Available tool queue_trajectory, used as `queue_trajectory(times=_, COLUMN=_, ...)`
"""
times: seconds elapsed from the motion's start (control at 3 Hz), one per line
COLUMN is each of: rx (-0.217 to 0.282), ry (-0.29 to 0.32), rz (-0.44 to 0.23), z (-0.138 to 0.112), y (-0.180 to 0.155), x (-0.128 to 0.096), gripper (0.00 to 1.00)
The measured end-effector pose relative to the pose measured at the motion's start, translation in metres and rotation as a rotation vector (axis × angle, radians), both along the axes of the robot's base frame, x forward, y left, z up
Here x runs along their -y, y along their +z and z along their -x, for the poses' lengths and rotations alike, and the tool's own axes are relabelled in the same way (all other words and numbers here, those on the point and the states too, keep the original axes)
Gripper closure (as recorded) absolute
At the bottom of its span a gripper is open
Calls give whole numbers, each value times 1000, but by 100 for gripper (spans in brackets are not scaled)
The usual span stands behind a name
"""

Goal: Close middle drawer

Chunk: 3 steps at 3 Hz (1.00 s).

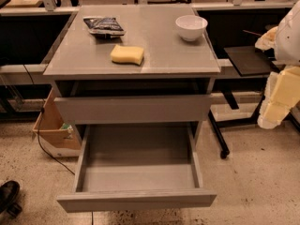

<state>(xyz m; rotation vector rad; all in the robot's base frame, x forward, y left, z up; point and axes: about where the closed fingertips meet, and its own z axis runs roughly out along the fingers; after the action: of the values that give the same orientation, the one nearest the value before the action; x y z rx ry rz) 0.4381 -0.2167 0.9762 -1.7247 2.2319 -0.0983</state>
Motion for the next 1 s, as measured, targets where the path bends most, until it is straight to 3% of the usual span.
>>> queue_trajectory(times=0.33, rx=0, ry=0, rz=0, z=0, y=0, x=0, gripper=0)
queue_trajectory(times=1.0, rx=-3, ry=27, rz=-95, z=-8, y=-84, x=-28, gripper=0)
